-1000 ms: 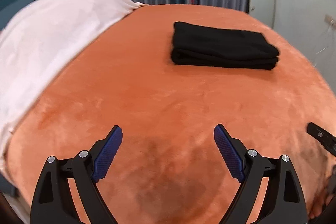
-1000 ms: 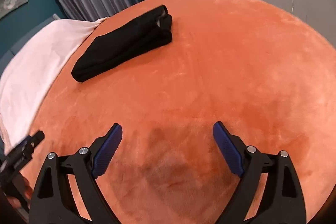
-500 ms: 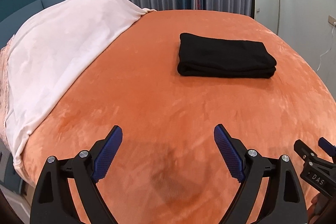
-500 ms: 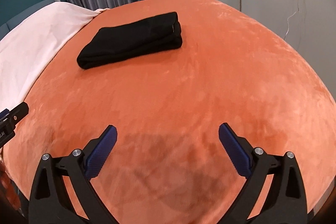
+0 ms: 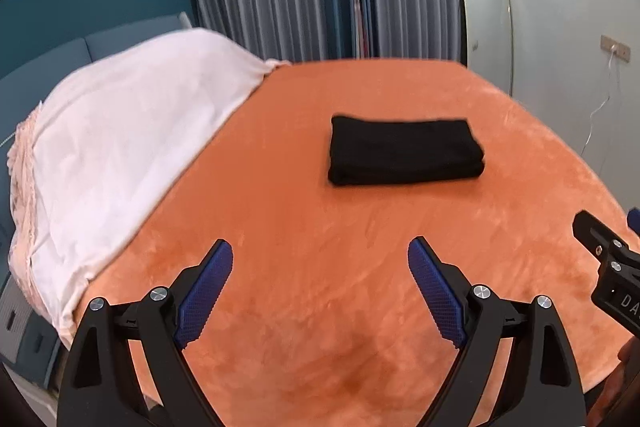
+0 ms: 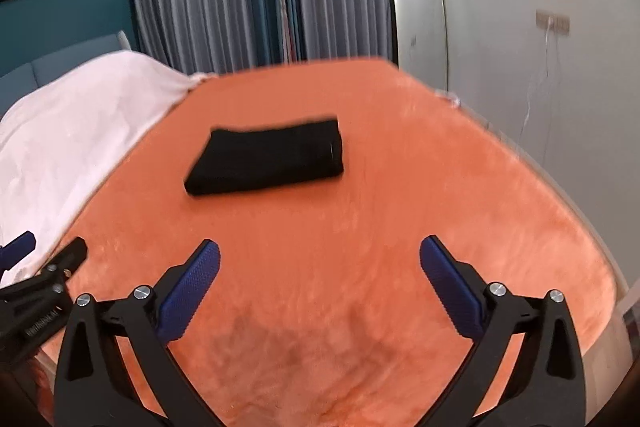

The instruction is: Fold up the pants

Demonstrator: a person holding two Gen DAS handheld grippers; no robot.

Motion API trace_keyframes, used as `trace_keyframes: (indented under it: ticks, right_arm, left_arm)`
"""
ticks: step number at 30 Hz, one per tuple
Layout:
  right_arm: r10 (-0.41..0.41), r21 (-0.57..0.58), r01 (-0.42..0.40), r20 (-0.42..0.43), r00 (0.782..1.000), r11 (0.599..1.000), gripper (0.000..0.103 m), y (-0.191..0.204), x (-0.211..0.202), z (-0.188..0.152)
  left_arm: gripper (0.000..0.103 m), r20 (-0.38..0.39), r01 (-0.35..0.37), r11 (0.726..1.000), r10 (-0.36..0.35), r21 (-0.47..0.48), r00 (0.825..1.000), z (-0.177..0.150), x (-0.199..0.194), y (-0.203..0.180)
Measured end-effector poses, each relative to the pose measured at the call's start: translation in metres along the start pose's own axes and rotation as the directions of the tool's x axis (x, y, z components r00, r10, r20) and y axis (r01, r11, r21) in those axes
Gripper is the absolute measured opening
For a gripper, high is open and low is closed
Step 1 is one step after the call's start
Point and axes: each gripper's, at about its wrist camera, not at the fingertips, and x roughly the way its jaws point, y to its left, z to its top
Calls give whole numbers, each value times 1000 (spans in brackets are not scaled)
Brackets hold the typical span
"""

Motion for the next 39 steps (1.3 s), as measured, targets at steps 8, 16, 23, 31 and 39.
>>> trace_keyframes:
  ticks: [8,16,23,31,39]
  right_arm:
    - [-30,-59,34,76,997,998,98,23,-26,11]
    - [-12,-26,14,64,998,1000,98,21,-27,13]
    - [-7,-24,8,49,999,1000,98,25,-22,11]
    - [-4,-24,4,20,1000,1000,98,28,-7,8]
    - [1,-24,-1,-7,1000,1000,98,28,5,5]
  left_arm:
    - [88,69,-18,1000,18,-2,997,8,-30,-5]
    - [88,76,-16,1000,17,-14,997,10,-37,-1]
    - [88,64,-11,1000,12,-19,998,8,-34,1]
    - [88,21,-20,999,21,-32,1000,4,-17,12]
    - [88,-9,-38,999,37,-39,999,3,1,19]
